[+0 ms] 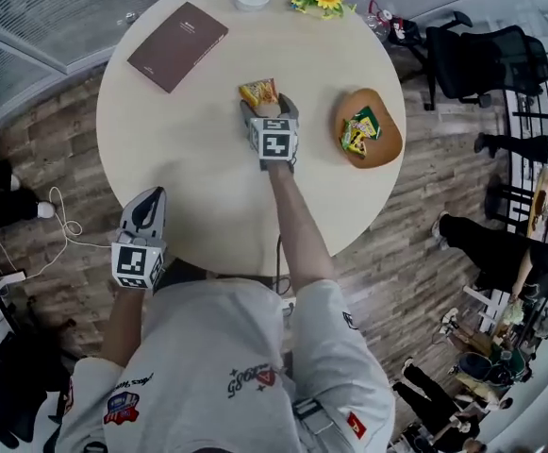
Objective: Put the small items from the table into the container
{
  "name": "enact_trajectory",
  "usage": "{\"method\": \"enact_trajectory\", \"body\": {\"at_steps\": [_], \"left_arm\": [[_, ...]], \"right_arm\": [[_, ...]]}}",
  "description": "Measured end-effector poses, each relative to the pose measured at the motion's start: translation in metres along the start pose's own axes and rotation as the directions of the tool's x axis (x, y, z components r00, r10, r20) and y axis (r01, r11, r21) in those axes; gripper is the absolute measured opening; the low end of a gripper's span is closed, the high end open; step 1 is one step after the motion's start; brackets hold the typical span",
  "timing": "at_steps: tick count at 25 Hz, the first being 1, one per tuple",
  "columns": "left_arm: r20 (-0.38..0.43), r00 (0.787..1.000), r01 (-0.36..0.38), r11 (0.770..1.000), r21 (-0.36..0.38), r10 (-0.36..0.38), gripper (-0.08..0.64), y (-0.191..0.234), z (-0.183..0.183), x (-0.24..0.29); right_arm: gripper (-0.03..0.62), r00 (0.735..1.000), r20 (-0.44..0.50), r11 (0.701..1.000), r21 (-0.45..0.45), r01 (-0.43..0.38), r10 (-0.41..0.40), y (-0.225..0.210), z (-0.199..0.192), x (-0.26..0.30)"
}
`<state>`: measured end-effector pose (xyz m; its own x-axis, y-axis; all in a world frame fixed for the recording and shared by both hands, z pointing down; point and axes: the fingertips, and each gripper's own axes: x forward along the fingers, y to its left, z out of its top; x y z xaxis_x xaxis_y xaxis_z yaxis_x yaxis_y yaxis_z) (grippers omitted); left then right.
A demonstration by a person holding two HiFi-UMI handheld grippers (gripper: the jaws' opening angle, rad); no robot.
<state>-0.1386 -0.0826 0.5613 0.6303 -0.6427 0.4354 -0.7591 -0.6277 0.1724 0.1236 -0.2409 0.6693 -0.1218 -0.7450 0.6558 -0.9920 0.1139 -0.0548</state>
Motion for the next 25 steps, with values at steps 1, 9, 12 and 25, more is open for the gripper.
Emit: {"method": "enact_trajectory", "body": {"at_steps": [1, 9, 12, 25], "left_arm": [[0.0, 1.0, -0.011, 1.0, -0.003, 0.011, 0.005, 0.004, 0.0, -0.001], [-0.021, 0.999, -0.044, 0.999, -0.008, 0.044, 0.005, 0.023, -0.004, -0.006], [-0.024, 0.999, -0.043, 0.999, -0.005, 0.043, 0.005, 0.024, -0.004, -0.003], [-0.02, 0.997, 0.076, 0.996, 0.043, -0.076, 0.006, -0.034, 0.013, 0.039]], "right_arm": [[0.375, 1.0, -0.02, 1.0, 0.006, 0.011, -0.011, -0.007, -0.002, 0.01], [0.383, 0.991, -0.134, 0.999, 0.053, 0.013, -0.006, -0.019, -0.03, 0.046], [0.316, 0.991, -0.133, 0.998, 0.065, -0.006, 0.015, -0.015, -0.035, 0.045], [0.272, 0.994, 0.099, 0.997, 0.063, -0.045, 0.039, -0.054, 0.02, -0.058]]}}
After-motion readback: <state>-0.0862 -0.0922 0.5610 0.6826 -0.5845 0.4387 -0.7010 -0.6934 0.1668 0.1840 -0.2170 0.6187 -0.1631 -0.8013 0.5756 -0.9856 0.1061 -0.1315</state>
